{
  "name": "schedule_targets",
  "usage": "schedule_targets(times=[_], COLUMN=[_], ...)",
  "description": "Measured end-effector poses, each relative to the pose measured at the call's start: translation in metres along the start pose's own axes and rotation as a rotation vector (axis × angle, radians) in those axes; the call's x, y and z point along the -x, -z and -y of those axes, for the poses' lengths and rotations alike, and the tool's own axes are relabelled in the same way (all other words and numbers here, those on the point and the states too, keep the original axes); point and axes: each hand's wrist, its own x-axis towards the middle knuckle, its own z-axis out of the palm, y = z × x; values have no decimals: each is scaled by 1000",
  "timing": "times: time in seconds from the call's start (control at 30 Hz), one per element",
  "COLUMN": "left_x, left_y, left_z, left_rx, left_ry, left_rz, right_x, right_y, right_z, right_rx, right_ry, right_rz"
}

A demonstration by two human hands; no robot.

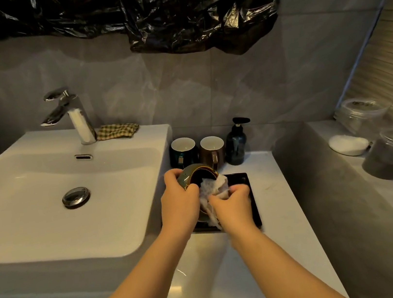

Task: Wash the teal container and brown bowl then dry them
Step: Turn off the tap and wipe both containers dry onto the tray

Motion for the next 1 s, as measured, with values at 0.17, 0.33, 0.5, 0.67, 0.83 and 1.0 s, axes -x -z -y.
schedule_targets(times=[0.17,0.33,0.5,0.67,0.83,1.0], left_x=[6,3,6,19,16,7], left_y=[-1,5,4,-6,-3,6], left_z=[-1,-2,-4,-6,0,-1], left_rx=[-240,-437,-400,-323,-401,-550], left_ry=[-127,-54,-91,-213,-139,-122], left_rz=[87,359,296,58,113,366], right_x=[2,2,-2,15,19,-1], right_y=[5,30,32,1,3,28], right_z=[11,19,11,2,3,-1], right_rx=[275,939,883,-108,-56,948], right_ry=[-81,1006,918,-164,-175,1134], right_rz=[73,91,9,-4,17,-54])
